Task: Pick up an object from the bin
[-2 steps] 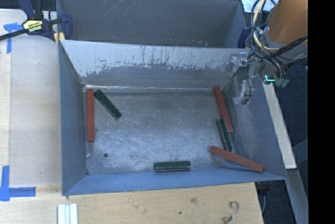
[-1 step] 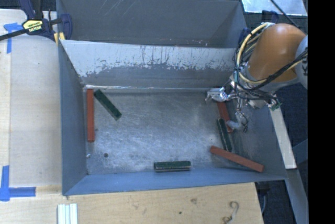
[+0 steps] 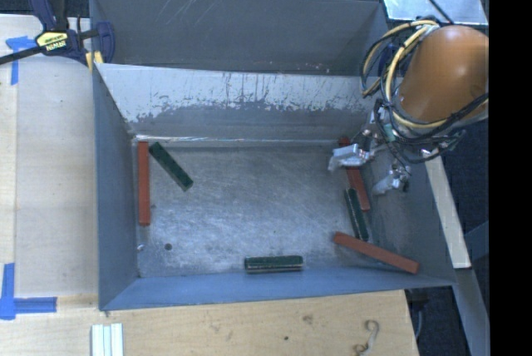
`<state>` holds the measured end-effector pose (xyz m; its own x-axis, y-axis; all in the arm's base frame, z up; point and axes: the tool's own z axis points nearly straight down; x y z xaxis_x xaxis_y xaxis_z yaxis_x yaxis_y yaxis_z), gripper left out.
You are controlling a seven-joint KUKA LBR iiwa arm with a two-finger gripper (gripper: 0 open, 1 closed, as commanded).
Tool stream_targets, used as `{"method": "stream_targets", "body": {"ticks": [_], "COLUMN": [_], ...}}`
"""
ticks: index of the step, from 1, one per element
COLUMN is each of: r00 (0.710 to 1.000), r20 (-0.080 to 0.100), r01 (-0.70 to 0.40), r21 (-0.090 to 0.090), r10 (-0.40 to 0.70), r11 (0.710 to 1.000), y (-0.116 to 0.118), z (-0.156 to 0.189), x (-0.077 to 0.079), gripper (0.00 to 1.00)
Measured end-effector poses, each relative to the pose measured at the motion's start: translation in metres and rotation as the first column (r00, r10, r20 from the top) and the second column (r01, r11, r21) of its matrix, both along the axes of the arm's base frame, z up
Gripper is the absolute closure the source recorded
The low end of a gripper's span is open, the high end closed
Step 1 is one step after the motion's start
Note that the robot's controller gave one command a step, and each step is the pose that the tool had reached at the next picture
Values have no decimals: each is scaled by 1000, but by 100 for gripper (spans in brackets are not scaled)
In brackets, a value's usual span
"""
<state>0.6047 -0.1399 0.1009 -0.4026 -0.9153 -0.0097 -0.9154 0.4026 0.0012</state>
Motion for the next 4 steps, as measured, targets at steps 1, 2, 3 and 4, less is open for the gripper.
{"method": "stream_targets", "body": {"ticks": [1, 2, 3, 4], "r00": [980, 719, 719, 722], "r20": [3, 5, 1, -2], "r01": [-200, -695, -695, -692], "r21": [-8, -4, -5, -7], "r10": [200, 695, 695, 692], "r11": [980, 719, 719, 722], "y": [16, 37, 40, 38], "z": [2, -28, -27, -28], "x": [14, 18, 18, 18], "gripper": [0, 0, 0, 100]}}
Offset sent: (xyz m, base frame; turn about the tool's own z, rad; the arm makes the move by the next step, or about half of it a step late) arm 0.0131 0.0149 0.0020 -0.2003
